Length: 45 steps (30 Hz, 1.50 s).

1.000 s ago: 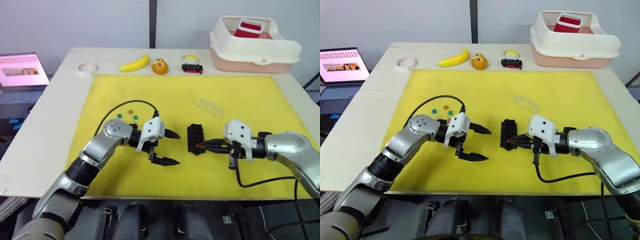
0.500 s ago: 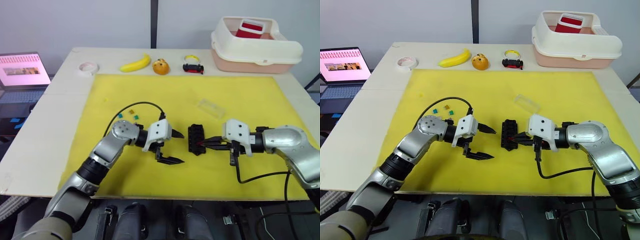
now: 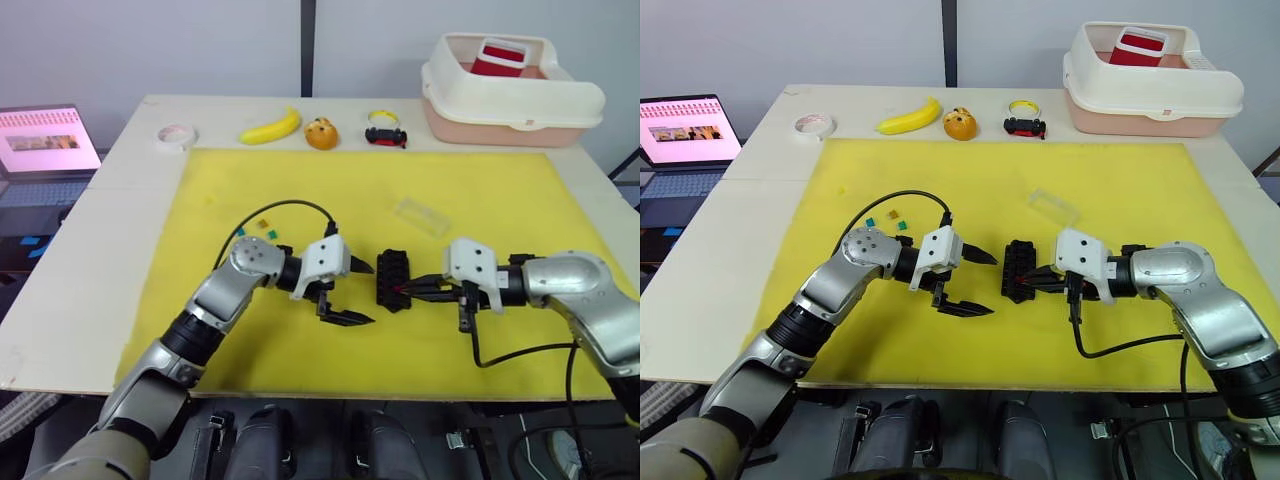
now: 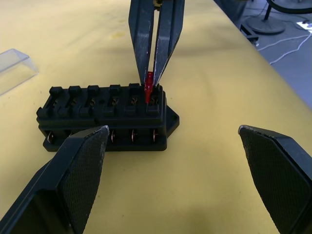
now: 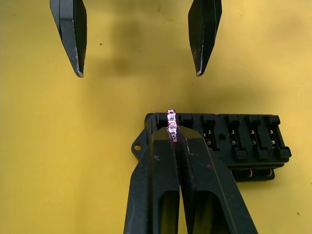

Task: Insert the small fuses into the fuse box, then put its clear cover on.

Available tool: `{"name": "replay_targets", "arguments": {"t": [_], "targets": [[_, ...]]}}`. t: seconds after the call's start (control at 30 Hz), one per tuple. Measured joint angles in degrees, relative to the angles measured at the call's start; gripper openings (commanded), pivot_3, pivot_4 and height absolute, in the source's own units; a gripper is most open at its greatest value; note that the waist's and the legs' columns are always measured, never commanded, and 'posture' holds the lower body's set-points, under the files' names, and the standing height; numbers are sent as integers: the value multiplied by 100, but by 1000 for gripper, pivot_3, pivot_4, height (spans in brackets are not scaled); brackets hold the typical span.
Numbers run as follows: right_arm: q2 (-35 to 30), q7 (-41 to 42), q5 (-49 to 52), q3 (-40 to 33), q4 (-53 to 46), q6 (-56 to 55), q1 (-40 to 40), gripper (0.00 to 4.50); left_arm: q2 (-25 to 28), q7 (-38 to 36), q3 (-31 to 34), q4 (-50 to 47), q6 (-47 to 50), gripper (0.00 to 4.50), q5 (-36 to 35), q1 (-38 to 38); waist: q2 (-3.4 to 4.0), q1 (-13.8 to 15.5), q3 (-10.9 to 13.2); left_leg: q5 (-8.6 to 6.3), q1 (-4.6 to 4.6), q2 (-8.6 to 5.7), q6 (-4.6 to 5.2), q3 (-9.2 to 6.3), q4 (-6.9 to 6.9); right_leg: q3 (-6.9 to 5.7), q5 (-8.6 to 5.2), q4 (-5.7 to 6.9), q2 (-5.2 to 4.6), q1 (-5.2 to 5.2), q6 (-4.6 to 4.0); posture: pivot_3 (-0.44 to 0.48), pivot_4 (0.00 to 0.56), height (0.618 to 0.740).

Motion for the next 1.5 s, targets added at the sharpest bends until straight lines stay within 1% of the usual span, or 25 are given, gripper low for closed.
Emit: {"name": "replay_targets", "arguments": {"t": [0.2,0.83,1.13,1.2,1.23,1.27,1.3,1.37,1.4,1.5], "targets": [[5,36,193,-169,-204,280,-100,0,-9,2,1,0,0,4481,47,0,0,4,0,0,0,0,-1,-1,1,0,0,1,0,0,0,0,150,740],[129,-80,-291,-110,-200,100,296,0,-15,20,21,2,49,4481,59,-30,0,5,0,3,1,-1,-6,0,4,0,0,4,0,1,0,0,150,740],[163,-96,-397,-110,-201,26,308,0,-19,6,20,-1,143,4481,59,-30,0,2,0,5,1,-2,-8,-1,4,0,0,4,1,2,0,0,150,740],[179,-103,-395,-111,-204,30,311,717,-19,4,20,-2,146,4500,59,-30,0,2,0,5,2,-2,-8,-1,4,0,0,4,1,2,0,0,150,740],[187,-104,-379,-112,-220,50,313,998,-19,3,20,-2,146,4500,59,-30,0,2,0,5,2,-2,-8,-1,4,0,0,4,1,3,0,0,150,740],[192,-103,-355,-116,-249,116,328,1559,-19,2,20,-2,147,4500,59,-30,0,4,0,5,1,-2,-8,-1,4,0,0,4,1,3,0,0,150,740],[192,-96,-286,-127,-293,194,343,1997,-18,2,20,-2,148,4500,59,-29,0,4,0,5,1,-2,-8,-1,4,0,0,4,0,3,0,0,150,740],[190,-91,-156,-210,-390,338,344,3074,-20,2,20,-2,149,4500,59,-29,0,3,0,5,1,-2,-8,-1,4,0,0,4,0,3,0,0,150,740],[185,-81,-74,-285,-446,401,343,3534,-20,2,20,-2,149,4500,59,-30,0,4,0,5,2,-1,-8,-1,4,0,0,4,0,3,0,0,150,740],[189,-83,151,-519,-533,540,342,3534,-21,3,20,-2,149,4500,59,-29,0,3,-1,5,2,-1,-8,-1,5,0,0,4,0,3,0,0,150,740]]}}
